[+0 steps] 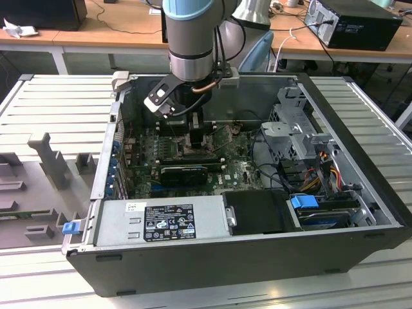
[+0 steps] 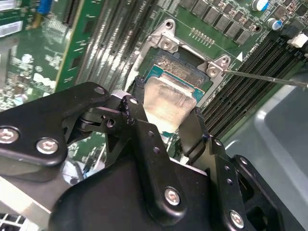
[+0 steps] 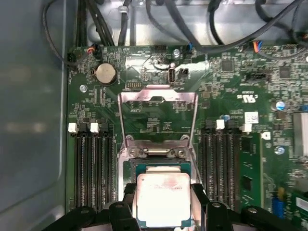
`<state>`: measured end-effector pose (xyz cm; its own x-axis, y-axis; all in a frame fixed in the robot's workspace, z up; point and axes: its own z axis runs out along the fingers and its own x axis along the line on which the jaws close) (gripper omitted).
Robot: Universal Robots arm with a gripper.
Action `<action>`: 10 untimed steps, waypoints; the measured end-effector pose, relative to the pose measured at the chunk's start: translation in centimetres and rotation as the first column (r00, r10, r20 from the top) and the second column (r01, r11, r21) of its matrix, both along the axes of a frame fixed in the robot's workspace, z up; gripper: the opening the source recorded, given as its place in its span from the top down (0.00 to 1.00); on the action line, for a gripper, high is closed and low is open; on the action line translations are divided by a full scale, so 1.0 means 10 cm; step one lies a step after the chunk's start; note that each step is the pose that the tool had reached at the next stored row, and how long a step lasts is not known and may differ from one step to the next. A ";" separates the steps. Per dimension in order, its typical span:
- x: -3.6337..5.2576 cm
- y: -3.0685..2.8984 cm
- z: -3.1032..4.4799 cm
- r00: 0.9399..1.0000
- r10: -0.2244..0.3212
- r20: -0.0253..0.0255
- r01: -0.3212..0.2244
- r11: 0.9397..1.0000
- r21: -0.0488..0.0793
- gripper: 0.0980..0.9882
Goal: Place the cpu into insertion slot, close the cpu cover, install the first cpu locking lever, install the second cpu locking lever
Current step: 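Place the cpu into insertion slot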
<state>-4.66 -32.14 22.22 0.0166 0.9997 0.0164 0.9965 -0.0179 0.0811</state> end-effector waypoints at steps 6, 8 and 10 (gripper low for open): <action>-0.014 0.023 -0.155 1.000 0.000 0.000 0.000 1.000 0.000 0.52; -0.016 0.025 -0.167 1.000 0.000 0.000 0.000 1.000 0.000 0.52; -0.017 0.026 -0.169 1.000 0.000 0.000 0.000 1.000 0.000 0.52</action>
<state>-4.83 -31.88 20.53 0.0163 0.9997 0.0162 0.9966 -0.0175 0.0810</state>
